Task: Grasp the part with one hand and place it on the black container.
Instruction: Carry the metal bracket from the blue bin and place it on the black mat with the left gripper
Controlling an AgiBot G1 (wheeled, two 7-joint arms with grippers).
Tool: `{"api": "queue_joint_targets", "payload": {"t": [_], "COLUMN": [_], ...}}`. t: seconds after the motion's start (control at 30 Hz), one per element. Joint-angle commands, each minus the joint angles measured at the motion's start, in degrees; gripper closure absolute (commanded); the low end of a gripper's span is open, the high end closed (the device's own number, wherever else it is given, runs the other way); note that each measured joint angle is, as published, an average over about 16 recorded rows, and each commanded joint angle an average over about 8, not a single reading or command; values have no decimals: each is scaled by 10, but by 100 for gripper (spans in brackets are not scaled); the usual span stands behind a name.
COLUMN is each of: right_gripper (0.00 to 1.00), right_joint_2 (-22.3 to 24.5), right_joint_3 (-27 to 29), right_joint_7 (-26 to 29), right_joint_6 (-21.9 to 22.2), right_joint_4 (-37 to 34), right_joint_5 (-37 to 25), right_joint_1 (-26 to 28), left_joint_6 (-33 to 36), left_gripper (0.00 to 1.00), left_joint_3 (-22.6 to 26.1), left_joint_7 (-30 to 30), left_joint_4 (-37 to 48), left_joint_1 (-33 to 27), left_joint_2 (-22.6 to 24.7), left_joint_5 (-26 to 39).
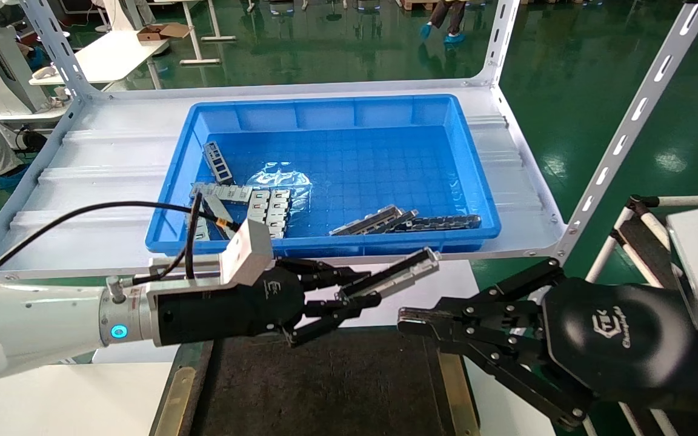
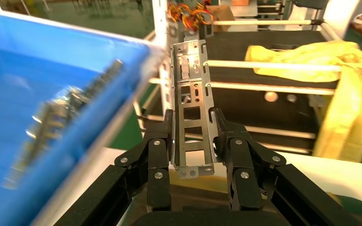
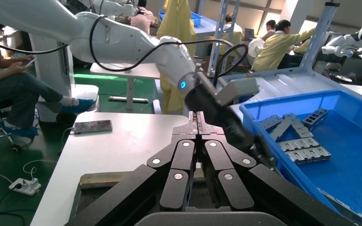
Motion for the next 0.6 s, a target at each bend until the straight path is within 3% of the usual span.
{"api": "queue_joint_targets", "payload": {"t": [0.03,0.33,0.6], "right_gripper": [100,100,100], "right_joint_2": [0,0,0], "right_joint_3": [0,0,-1], "right_joint_7": [0,0,0], "right_joint_6": [0,0,0], "right_joint_4": [0,0,0], "right_joint_5": [0,0,0], "right_joint_1": [0,0,0], "left_joint_6": [-8,-164,-329], "left_gripper": [100,100,100], "left_joint_3": [2,20,56], "left_joint_7": [-17,-122,-224], "left_joint_4": [-36,-212,-314], "left_joint_1": [24,147,225], "left_joint_2": [-9,-52,-56], "left_joint_5": [-1,32,98]}}
